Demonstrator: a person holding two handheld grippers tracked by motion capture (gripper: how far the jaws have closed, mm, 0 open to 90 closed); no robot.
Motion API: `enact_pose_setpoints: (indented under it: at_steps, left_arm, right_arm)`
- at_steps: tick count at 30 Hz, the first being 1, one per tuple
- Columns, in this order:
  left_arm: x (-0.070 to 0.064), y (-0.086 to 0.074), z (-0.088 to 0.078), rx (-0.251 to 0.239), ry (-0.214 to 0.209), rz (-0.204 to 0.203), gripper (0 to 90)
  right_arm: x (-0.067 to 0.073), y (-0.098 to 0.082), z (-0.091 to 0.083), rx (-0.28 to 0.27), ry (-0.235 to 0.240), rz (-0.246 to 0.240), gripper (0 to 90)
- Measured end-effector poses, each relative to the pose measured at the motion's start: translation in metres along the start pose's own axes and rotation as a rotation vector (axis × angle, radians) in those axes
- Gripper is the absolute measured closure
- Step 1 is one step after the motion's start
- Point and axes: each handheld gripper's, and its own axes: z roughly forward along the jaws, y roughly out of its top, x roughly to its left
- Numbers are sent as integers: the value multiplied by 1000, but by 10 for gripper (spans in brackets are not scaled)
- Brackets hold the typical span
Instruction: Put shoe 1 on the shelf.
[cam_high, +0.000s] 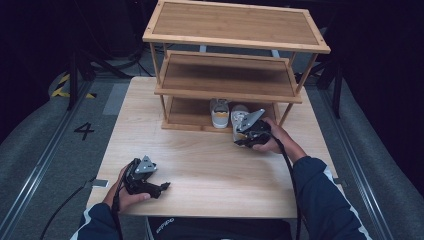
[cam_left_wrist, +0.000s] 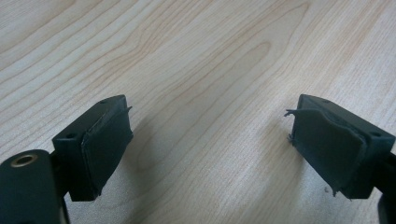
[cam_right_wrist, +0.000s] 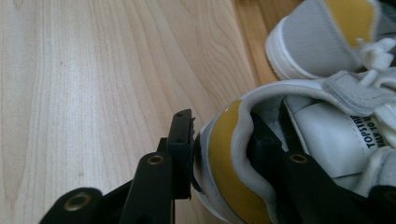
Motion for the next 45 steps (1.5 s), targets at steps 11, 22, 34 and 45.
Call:
enact_pose_setpoints:
  at_steps: [11,22,34,45]
  left_arm:
    - [0,0,0,0,0,0,123]
    - [-1,0,0,5,3,-6,120]
    - [0,0,0,6,7,1,120]
    - [0,1,0,8,1,0,114]
  right_arm:
    - [2,-4,2,-5,-58,56,545]
    - [14,-20,-12,-61,-166,161,337]
    - [24,-49,-51,-208,-183,269,313]
    - [24,-85,-14,-142,-184,308,331]
